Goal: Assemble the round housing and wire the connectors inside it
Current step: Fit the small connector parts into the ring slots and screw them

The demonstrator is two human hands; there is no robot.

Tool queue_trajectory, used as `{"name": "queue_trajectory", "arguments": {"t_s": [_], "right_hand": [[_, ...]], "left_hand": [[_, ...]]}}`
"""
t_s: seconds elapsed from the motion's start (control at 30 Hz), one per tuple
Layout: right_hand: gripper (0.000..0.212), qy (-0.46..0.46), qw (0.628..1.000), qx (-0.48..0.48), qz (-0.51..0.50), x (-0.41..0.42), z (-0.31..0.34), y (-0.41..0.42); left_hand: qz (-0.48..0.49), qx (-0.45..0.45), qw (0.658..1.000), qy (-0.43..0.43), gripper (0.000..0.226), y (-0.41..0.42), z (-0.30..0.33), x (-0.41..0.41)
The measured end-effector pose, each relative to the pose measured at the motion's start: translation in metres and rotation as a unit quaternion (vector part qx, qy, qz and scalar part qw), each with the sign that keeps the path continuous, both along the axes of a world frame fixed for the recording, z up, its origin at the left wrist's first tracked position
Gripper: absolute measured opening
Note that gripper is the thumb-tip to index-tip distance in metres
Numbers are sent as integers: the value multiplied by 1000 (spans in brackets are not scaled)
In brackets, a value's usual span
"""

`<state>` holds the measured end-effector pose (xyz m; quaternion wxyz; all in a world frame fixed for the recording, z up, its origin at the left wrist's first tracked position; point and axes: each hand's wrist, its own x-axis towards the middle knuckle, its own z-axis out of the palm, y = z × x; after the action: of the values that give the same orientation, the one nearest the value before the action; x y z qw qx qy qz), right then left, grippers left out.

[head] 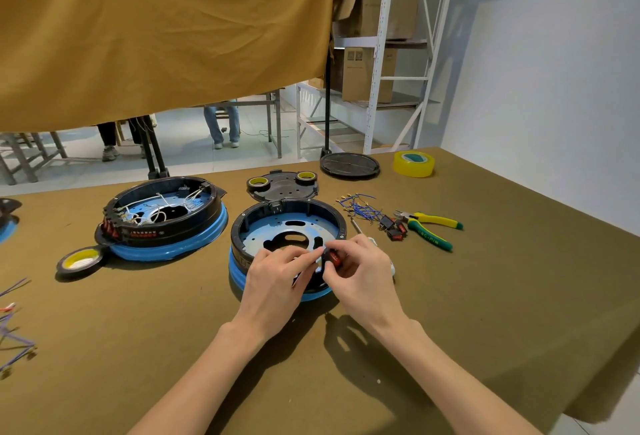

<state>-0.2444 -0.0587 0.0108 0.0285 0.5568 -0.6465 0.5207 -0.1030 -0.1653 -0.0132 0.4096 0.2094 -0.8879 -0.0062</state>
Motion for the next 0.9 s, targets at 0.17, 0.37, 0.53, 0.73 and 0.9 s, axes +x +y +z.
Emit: {"name": "queue_trajectory", "arguments": {"t_s": [0.17,0.37,0.53,0.73,0.9], "right_hand": [[43,-34,999,-6,30,0,-7,-5],[37,-57,998,-28,22,-5,-15,-6],[23,-44,998,-46,22,-10,-16,-6],[21,-53,995,-71,41,-8,-17,-7],[22,-59,995,-67,50,-8,-19,-7]], "left_hand": [[5,5,1000,-1,42,0,0,1],[2,19,1000,0,36,-1,-1,1],[7,28,1000,-4,35,-2,-3,1],[8,33,999,-2,36,-2,-4,1],[7,41,999,5,37,0,-4,0]]}}
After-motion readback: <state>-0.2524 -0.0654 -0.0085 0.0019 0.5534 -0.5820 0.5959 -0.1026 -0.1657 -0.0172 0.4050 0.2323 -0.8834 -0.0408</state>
